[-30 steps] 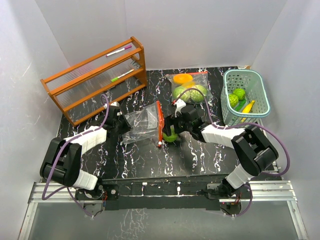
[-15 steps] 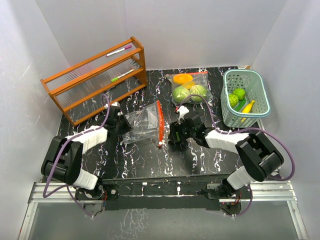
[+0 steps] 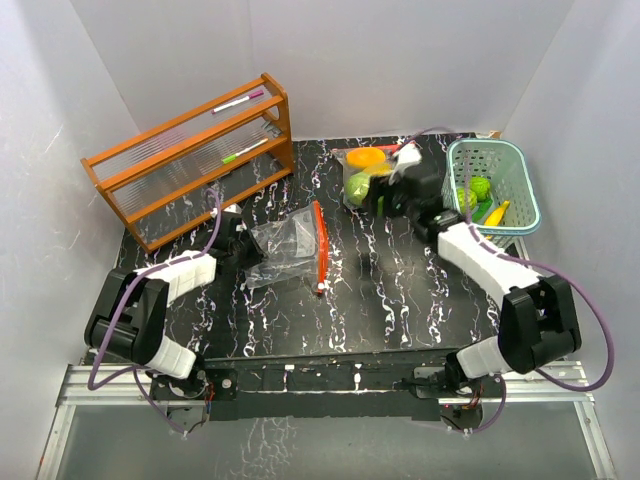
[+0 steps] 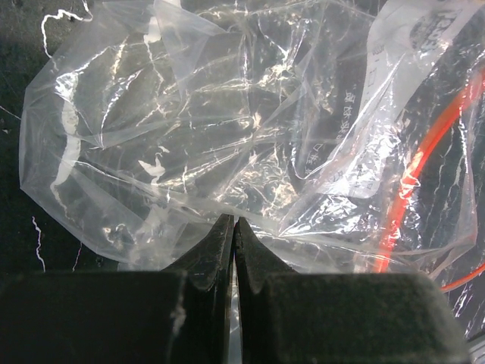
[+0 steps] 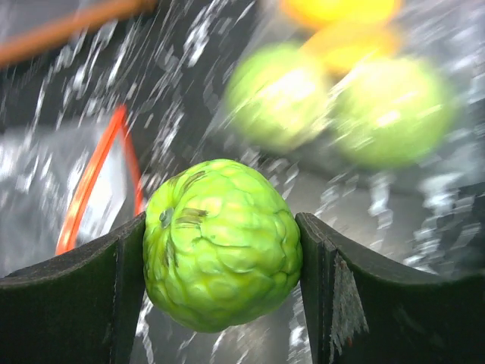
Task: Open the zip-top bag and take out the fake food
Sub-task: Pick up the fake fruit from the center of the board, then place the fake fruit in the bin, then move the zipper food storage bag to the center of the board.
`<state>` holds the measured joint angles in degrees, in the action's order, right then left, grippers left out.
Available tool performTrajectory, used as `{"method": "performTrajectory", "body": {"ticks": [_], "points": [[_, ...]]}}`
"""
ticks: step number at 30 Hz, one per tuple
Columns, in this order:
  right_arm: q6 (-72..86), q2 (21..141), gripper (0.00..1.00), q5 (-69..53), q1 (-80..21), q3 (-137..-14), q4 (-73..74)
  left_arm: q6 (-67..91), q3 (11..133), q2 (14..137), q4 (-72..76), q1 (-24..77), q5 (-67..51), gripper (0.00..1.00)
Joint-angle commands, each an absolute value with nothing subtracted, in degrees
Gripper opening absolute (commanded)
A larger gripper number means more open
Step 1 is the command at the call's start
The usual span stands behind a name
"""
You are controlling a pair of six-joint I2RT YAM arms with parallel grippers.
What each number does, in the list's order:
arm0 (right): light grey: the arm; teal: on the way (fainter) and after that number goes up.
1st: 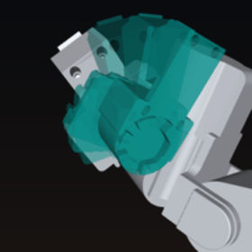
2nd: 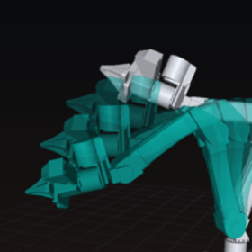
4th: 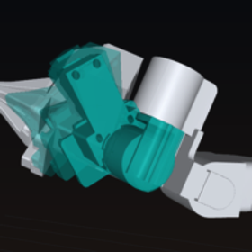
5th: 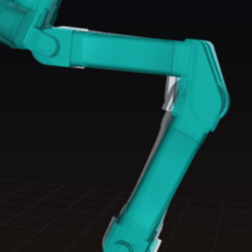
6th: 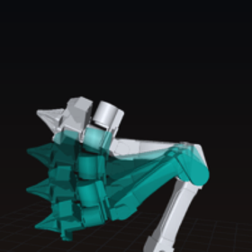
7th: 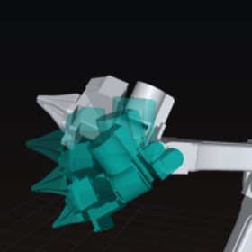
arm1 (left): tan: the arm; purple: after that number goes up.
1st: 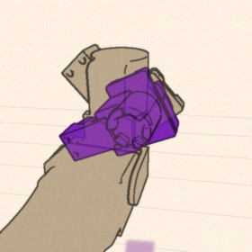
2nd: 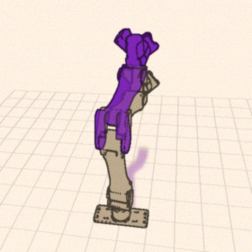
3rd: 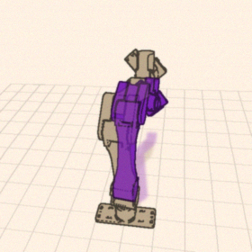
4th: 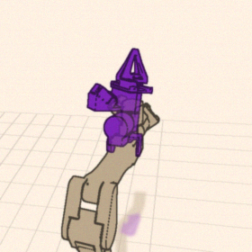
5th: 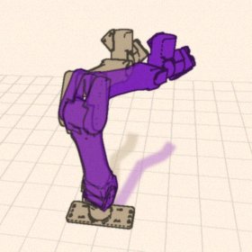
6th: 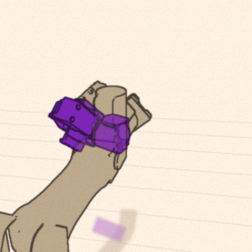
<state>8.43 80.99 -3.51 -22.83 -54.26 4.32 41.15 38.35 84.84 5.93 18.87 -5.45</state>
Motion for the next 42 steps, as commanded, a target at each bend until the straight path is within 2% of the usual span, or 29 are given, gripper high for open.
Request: {"method": "performTrajectory", "body": {"ticks": [1, 7, 12, 14, 17, 18, 20, 21, 24, 25, 28, 31, 34, 42], "points": [[8.5, 80.0, 0.56, 0.1, -11.6, -66.4, 7.7, 41.6, 37.8, 84.5, 6.1, 18.9, -7.2, 0.0], [11.1, 84.5, 0.55, 5.3, 4.6, -77.0, 14.3, 41.7, 39.4, 85.0, 4.5, 18.9, -8.1, 0.0], [11.1, 86.7, 0.61, 6.7, 9.1, -76.7, 15.2, 44.0, 40.1, 83.8, 7.1, 18.9, -11.1, 0.0], [10.5, 87.9, 0.67, 6.8, 9.4, -75.9, 14.7, 44.2, 40.7, 82.9, 7.9, 18.9, -12.2, 0.0], [9.4, 90.1, 0.93, 8.8, 9.6, -77.1, 15.5, 42.9, 42.8, 80.8, 7.1, 18.9, -13.2, 0.0], [9.2, 90.4, 0.97, 9.3, 9.6, -77.5, 15.7, 42.5, 43.7, 79.7, 6.5, 18.9, -13.1, 0.0], [9.3, 90.1, 0.98, 8.3, 9.6, -77.9, 15.3, 42.0, 45.1, 77.9, 5.7, 18.9, -13.0, 0.07], [9.5, 89.9, 0.98, 7.5, 9.6, -78.0, 14.9, 41.9, 45.7, 76.8, 5.5, 19.0, -13.1, 0.14], [10.8, 89.7, 0.98, 2.5, 9.6, -78.7, 15.2, 42.5, 46.9, 75.5, 5.1, 19.4, -13.0, 0.55], [11.3, 89.5, 0.98, -0.4, 9.6, -78.6, 15.1, 42.8, 47.1, 75.4, 5.4, 19.8, -13.0, 0.6], [11.6, 87.7, 0.98, -6.1, 7.0, -77.8, 13.7, 42.0, 48.0, 76.2, 7.4, 22.6, -13.6, 0.59], [7.3, 87.7, 0.97, 5.4, -4.5, -79.6, 14.7, 39.5, 50.7, 78.9, 7.6, 27.0, -13.2, 0.52], [6.3, 90.6, 0.97, 8.5, -12.1, -81.7, 14.2, 39.5, 51.2, 83.9, 8.7, 29.0, -13.9, 0.47], [3.3, 105.9, 0.96, 6.5, -17.4, -85.8, 10.0, 45.0, 42.8, 93.5, 18.4, 29.2, -15.8, 0.51]]}}
